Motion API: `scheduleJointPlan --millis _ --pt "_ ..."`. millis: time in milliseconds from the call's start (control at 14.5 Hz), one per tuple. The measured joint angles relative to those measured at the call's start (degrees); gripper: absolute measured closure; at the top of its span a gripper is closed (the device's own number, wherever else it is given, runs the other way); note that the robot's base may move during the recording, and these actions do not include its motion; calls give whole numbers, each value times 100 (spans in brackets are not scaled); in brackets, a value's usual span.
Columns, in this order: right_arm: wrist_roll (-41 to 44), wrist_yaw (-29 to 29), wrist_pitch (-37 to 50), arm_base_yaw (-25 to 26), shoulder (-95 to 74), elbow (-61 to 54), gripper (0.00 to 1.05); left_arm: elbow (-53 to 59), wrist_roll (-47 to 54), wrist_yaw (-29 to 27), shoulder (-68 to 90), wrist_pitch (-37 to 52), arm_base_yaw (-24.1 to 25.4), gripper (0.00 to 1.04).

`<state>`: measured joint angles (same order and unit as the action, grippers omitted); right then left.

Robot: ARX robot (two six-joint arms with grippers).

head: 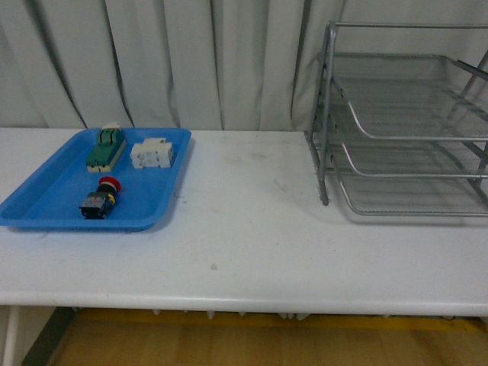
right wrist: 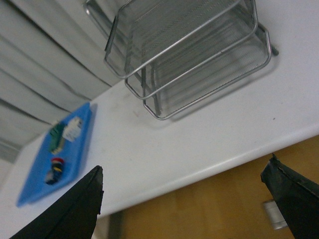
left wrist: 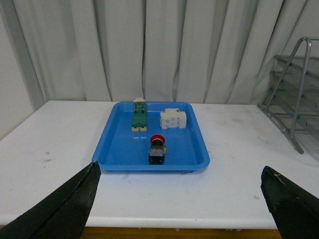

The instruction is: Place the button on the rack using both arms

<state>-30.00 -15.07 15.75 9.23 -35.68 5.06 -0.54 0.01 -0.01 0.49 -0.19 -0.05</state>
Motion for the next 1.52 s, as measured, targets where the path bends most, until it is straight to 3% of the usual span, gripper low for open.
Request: scheduleJointPlan --millis 138,207,483,759,1172,1241,1517 --pt "-2199 -151 3930 133 -4035 584 6 0 0 0 0 0 0 7" --pt "-2549 -74 4520 129 -4896 973 6 0 0 0 0 0 0 7" --pt "-3147 271 4966 -188 -7099 2328 6 0 2 2 0 -2 0 7" --pt "-3300 538 4503 -601 -8196 3672 6 0 0 0 0 0 0 7" --pt "-3438 776 3764 -815 -9184 5064 6 0 0 0 0 0 0 7" --pt "-3469 828 3659 -820 -9344 5243 13 0 2 0 0 -2 0 7" --pt "-3646 970 4002 -855 -9908 5761 64 0 0 0 0 0 0 7"
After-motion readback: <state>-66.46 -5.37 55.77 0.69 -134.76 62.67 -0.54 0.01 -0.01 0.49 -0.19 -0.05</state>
